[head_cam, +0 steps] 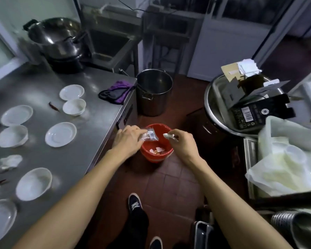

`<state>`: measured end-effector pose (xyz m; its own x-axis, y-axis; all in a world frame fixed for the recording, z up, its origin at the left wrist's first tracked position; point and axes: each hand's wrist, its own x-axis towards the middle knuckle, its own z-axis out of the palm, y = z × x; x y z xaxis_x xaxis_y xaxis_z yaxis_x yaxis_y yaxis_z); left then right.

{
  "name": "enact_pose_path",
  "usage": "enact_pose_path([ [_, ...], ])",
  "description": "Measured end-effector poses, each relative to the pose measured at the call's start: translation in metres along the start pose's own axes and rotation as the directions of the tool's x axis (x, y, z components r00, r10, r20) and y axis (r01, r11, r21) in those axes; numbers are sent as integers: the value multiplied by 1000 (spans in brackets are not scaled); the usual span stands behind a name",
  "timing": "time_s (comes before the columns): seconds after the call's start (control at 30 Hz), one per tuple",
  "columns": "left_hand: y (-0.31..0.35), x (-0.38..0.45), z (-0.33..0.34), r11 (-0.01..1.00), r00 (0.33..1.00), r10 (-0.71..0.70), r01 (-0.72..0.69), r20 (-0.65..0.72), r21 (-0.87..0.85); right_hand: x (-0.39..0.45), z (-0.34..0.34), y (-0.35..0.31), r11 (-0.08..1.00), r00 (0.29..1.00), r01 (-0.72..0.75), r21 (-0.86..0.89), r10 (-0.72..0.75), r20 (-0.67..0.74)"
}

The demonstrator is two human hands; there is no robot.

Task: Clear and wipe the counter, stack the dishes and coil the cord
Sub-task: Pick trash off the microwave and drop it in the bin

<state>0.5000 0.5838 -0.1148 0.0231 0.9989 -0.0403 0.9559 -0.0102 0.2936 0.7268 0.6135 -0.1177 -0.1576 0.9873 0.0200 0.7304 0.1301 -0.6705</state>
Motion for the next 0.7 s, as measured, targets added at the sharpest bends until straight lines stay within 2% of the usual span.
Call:
enact_pose_path([
  [0.13,-17,33,20,999,998,12,-10,59,-43,31,15,7,997,997,-66,-41,68,46],
  [0.3,-45,60,36,988,990,-38,58,139,-145,64,32,15,989,987,-125,-83,132,90],
  [0.7,-56,146,54,987,967,-34,73,251,-146,126,70,47,976,963,-195,-99,209,171],
])
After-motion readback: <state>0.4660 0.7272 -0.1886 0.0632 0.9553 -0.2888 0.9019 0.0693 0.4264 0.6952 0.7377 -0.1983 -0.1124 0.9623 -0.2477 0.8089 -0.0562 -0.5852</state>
